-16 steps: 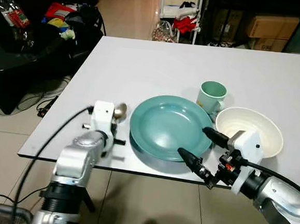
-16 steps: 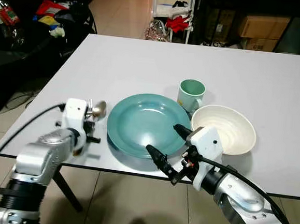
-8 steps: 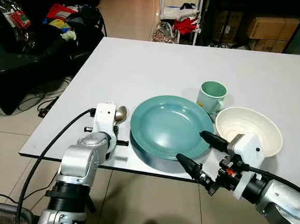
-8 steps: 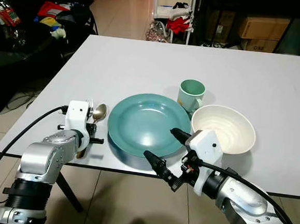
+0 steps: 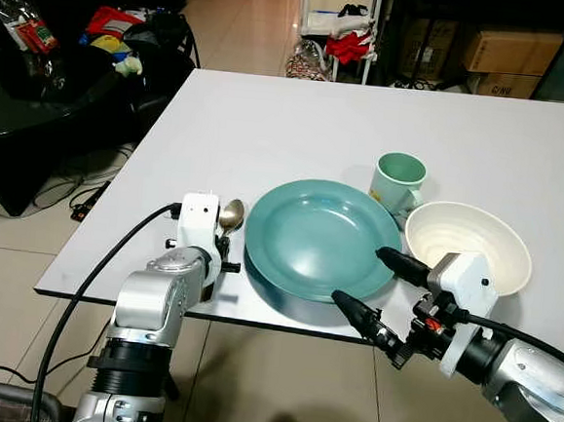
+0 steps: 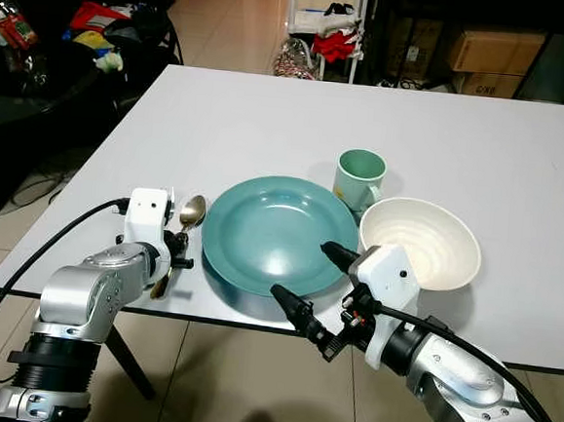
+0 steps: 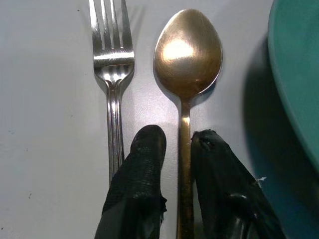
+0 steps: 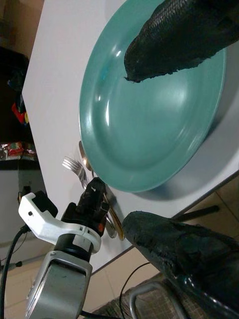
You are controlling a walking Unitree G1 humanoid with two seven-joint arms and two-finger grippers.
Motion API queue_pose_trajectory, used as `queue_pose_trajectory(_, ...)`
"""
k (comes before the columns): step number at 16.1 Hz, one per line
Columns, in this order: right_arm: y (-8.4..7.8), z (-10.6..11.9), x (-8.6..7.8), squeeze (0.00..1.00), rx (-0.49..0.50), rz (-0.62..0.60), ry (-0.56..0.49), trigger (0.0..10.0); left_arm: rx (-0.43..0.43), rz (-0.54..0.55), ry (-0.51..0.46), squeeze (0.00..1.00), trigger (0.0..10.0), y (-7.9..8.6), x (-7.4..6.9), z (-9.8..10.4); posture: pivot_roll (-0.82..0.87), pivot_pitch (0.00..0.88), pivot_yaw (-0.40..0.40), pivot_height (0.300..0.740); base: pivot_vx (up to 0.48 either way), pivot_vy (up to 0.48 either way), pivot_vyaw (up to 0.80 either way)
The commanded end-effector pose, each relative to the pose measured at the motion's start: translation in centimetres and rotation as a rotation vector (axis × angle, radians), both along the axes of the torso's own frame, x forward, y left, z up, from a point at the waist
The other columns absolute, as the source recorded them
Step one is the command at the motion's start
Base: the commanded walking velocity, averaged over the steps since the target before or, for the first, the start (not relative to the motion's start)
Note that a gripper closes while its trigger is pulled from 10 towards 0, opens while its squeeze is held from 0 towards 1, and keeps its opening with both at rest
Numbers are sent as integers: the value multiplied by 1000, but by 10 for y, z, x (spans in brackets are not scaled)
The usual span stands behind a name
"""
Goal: Setting the table
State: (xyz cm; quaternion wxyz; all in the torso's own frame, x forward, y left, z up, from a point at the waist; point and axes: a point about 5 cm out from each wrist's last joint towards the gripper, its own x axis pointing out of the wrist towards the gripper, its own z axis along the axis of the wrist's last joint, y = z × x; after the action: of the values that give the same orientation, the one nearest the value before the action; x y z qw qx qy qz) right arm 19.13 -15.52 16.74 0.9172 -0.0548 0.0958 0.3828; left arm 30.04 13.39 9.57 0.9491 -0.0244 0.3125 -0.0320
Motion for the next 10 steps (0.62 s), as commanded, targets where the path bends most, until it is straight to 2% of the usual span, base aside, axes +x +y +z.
queue_pose_trajectory(1,1,1,-2,0,5,14,7,10000,-6,-9,-10,1000,10000,-1,2,5,-117,0,75,740,0,0,0)
queue_pose_trajectory(5,1,0,-1,0,6,13,4,10000,35,-9,-59,1000,10000,7,7,11,-114,0,82,740,0,0,0)
queue_pose_trajectory(6,1,0,-2,0,6,13,3,10000,53,-29,-83,800,10000,9,8,14,-112,0,83,740,0,0,0)
queue_pose_trajectory(7,1,0,-2,0,8,12,2,10000,62,-51,-102,0,10000,10,9,17,-112,0,86,740,0,0,0)
queue_pose_trajectory(9,1,1,-1,0,14,6,-3,10000,44,-78,-172,0,10000,14,13,31,-109,0,89,740,0,0,0)
queue_pose_trajectory(10,1,2,0,0,28,-10,-13,10000,37,-107,-277,0,10000,16,15,48,-107,0,94,740,0,0,0)
